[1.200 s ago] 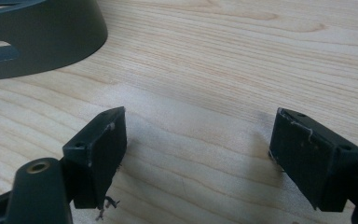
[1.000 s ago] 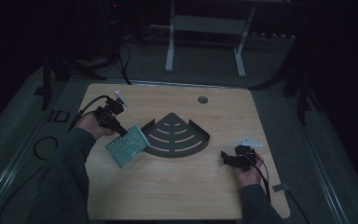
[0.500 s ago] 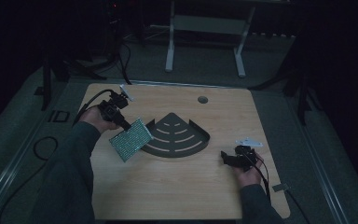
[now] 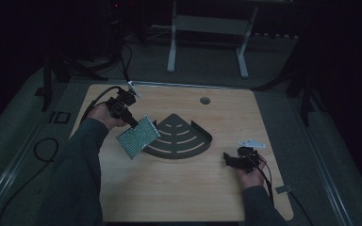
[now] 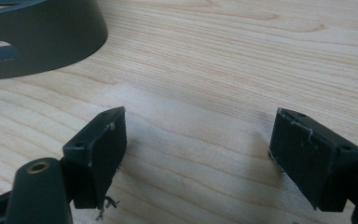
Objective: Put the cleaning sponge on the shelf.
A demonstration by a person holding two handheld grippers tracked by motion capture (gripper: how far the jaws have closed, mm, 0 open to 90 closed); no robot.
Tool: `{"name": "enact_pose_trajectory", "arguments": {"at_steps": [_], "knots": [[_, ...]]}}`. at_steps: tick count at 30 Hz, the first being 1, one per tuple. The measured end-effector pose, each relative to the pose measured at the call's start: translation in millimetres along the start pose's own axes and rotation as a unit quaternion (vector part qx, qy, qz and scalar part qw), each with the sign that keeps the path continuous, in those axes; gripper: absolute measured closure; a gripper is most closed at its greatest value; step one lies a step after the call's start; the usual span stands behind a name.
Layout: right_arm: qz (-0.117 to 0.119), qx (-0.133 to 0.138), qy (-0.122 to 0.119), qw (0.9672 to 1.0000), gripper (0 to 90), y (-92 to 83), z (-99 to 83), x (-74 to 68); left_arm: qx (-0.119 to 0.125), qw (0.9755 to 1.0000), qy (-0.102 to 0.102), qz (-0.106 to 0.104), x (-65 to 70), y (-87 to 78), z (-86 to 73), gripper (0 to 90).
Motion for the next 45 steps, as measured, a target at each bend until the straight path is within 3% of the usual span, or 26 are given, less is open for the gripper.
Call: {"name": "enact_pose_trajectory", "arguments": {"at_steps": [12, 24, 45], "knots": [[0.0, 0.0, -0.001, 1.0, 18.2, 0.0, 0.0, 0.1, -0.012, 0.9999, -0.008, 0.002, -3.8, 9.8, 7.9, 90.0], [0.0, 0.0, 0.0, 1.0, 18.2, 0.0, 0.0, 0.1, -0.01, 0.9999, 0.0, 0.004, 0.5, 13.7, 23.7, 90.0], [0.0, 0.0, -0.001, 1.0, 18.2, 0.1, 0.1, 0.1, -0.008, 0.9999, -0.007, 0.004, 0.6, 26.1, 40.0, 90.0]]}}
Point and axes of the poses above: each handheld gripper's, and its own axes: y roughly forward along the jaws, z roughly out of its top, x roughly to its right, the point moved 6 cm from there along y, roughly forward along the jaws, and after that the axes turned 2 degrees about x, right-handed, at the moved point
